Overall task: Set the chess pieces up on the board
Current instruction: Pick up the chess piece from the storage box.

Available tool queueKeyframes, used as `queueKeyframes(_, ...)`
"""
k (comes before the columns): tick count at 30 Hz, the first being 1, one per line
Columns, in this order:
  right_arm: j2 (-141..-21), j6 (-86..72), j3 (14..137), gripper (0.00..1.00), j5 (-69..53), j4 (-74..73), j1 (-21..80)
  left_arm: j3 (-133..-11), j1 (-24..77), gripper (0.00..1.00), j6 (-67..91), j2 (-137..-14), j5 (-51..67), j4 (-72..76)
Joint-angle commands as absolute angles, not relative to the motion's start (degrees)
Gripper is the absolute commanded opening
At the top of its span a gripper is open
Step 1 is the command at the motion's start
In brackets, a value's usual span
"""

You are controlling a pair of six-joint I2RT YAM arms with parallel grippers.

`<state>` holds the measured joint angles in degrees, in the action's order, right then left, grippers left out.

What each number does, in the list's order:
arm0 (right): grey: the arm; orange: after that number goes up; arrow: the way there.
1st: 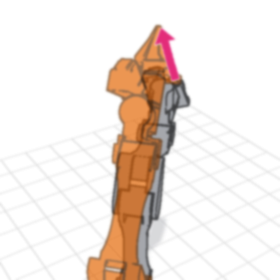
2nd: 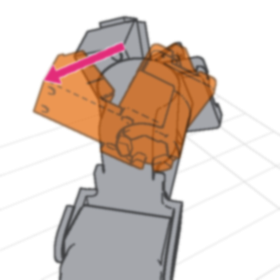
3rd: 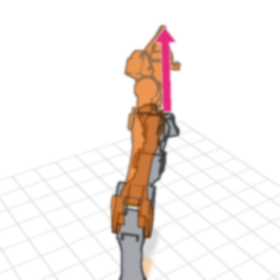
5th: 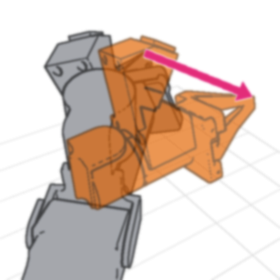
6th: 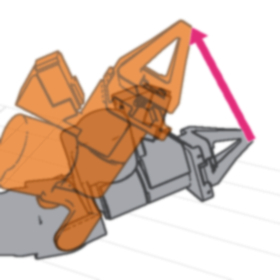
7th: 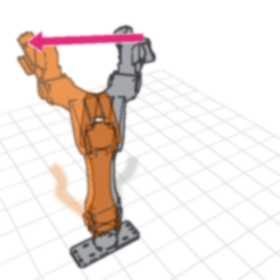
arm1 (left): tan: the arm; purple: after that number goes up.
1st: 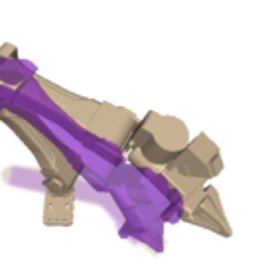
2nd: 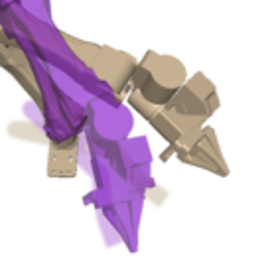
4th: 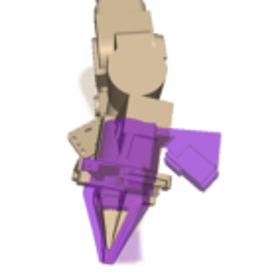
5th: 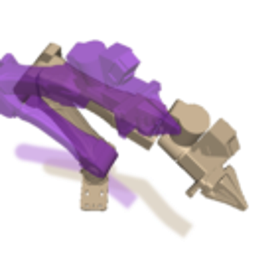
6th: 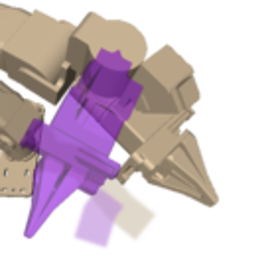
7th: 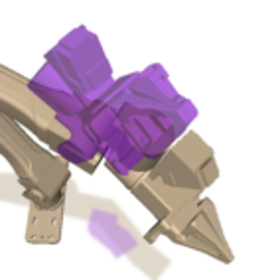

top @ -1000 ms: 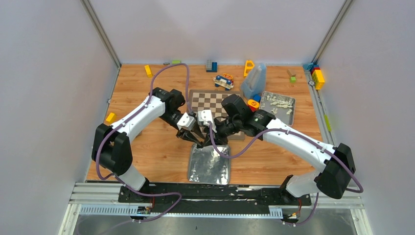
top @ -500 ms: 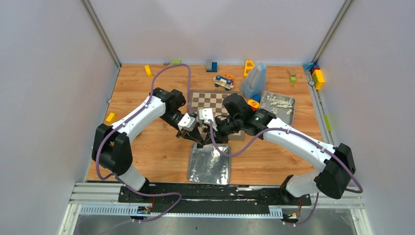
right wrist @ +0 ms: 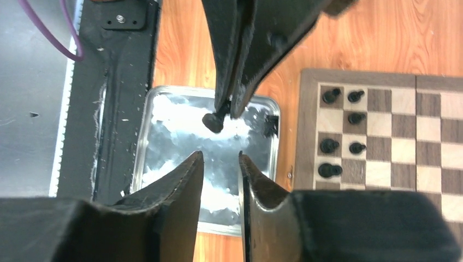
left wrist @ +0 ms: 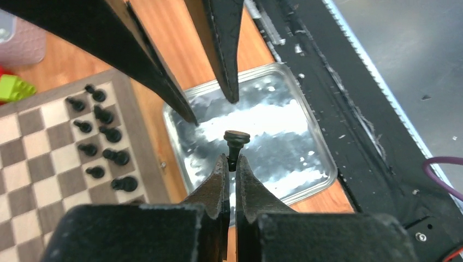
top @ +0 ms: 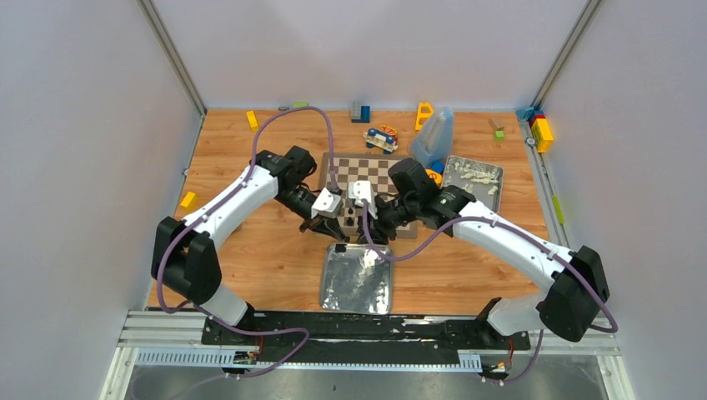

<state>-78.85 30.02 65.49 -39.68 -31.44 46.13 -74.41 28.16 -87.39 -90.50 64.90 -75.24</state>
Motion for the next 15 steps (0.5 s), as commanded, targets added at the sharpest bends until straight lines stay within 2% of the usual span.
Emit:
queueKeyframes(1,-75.0,29.66,63.44,0.33,-40.06,-29.69,41.38,-72.53,29.13,0.0,-63.41,-83.92,57.26,-58.58)
queueKeyframes(8,-69.52,26.33,58.88,0.33,-43.75,-27.72,29.53,-74.91,32.17,0.0,-47.52,-82.62,37.86,-52.21)
queueKeyframes(11,-66.88,25.47,57.05,0.33,-44.13,-27.66,25.54,-80.11,34.24,0.0,-42.79,-87.67,27.85,-55.62)
queueKeyframes(15,-63.28,23.93,54.48,0.33,-44.24,-27.72,23.29,-88.19,35.55,0.0,-39.05,-93.76,22.83,-61.05)
